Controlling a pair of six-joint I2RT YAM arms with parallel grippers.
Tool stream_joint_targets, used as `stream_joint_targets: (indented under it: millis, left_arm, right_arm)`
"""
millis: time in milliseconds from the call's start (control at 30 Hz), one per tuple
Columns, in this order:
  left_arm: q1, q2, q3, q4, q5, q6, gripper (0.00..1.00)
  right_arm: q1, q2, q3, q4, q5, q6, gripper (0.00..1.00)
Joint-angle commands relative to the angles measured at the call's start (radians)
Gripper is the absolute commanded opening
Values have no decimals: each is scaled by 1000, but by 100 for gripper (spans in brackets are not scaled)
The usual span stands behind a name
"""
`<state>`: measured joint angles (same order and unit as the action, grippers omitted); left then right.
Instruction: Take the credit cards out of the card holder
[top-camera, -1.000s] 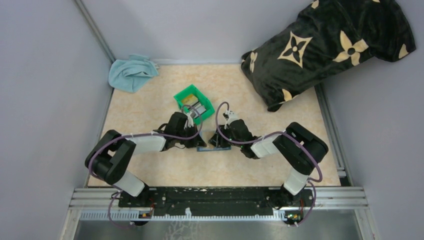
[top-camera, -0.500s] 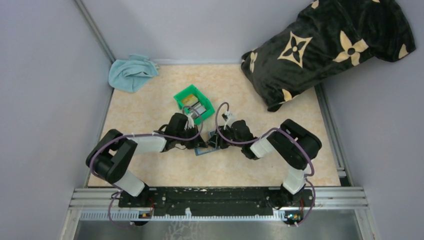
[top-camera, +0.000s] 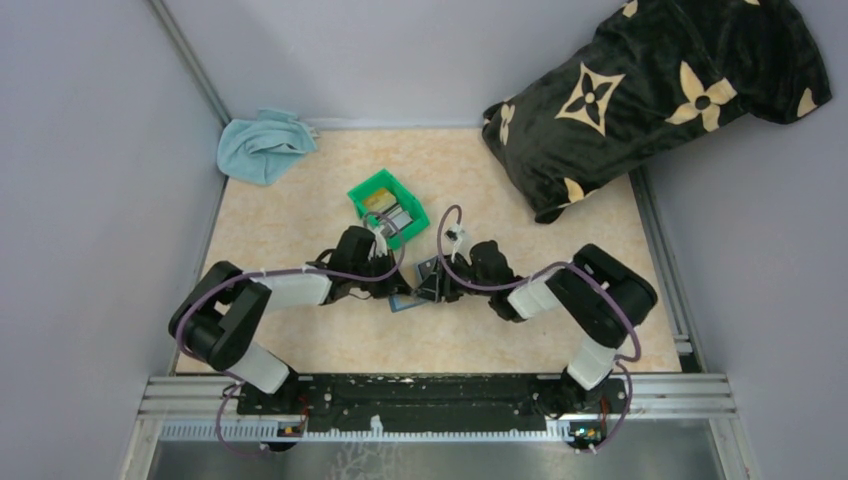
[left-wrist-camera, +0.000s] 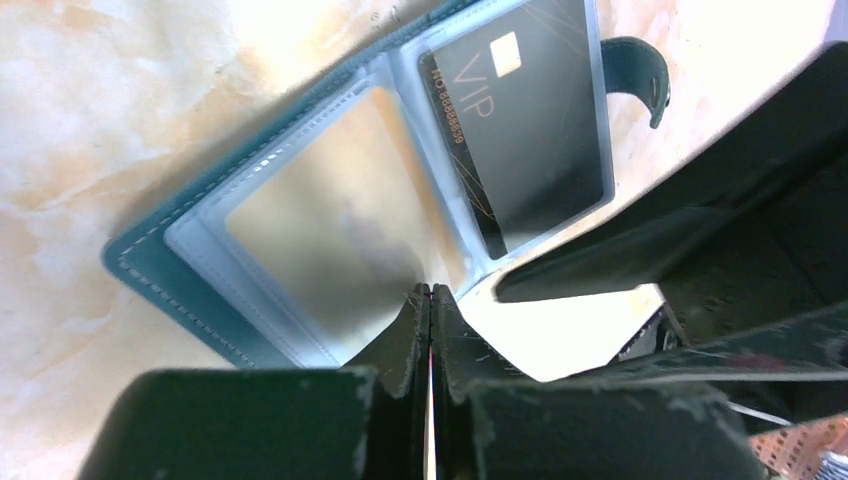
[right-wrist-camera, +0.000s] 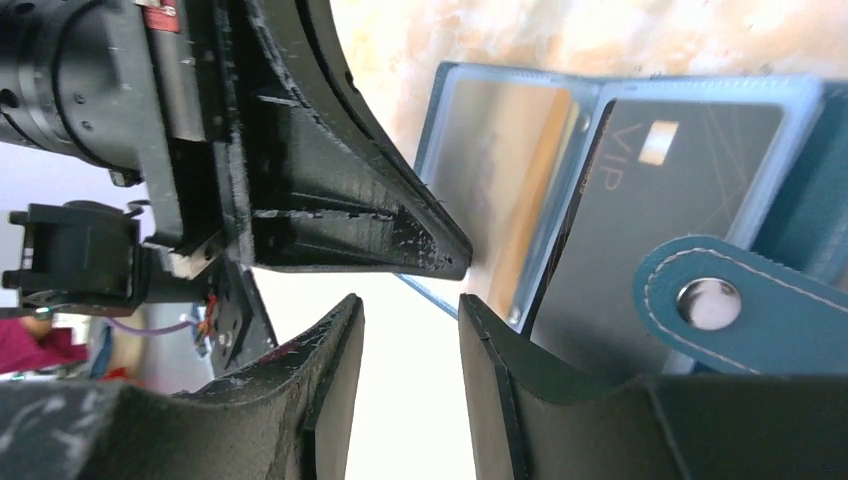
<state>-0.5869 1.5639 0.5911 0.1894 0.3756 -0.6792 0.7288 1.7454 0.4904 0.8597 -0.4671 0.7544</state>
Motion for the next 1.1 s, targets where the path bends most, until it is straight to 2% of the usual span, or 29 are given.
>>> stream_joint_targets:
  millis: [0, 67, 133, 200, 233, 300, 367, 467, 567, 667, 700, 900, 1067]
  left_arm:
    - [4, -56, 5, -49, -46, 14, 0]
    - [4, -84, 8, -38, -45, 3, 2]
    - [4, -109, 10, -17, -37, -10, 12]
    - [4, -132, 6, 9, -36, -38, 29]
    - [3, -144, -3, 43, -25, -50, 47]
    - [2, -159, -21, 114, 2, -74, 69]
    - [2, -157, -28, 181, 27, -96, 71]
    - [2, -127, -32, 271, 60, -136, 55]
    - [-1, -69, -14, 306, 80, -160, 26]
    - [-8, -6, -9, 330, 92, -174, 5]
    - [-8, 9, -10, 332, 93, -177, 1]
    - [-8, 57, -40, 340, 86, -178, 0]
    - [-8, 77, -70, 358, 60, -192, 0]
  right_arm:
    - [-9, -186, 54, -203, 98, -138, 41]
    - [-32, -224, 76, -306, 156, -170, 40]
    - [-75, -232, 103, -398, 180, -191, 39]
    - [-119, -219, 140, -495, 191, -220, 39]
    - [-134, -210, 156, -532, 201, -239, 39]
    - [-147, -193, 190, -605, 258, -276, 39]
    - [-147, -175, 218, -660, 298, -307, 39]
    - [-147, -147, 242, -694, 319, -328, 39]
    - [-147, -132, 241, -695, 307, -337, 37]
    - [-147, -137, 229, -688, 293, -337, 36]
    - [-147, -144, 223, -685, 290, -336, 36]
    - [-147, -219, 173, -644, 287, -333, 36]
    - [-146, -220, 164, -638, 259, -330, 36]
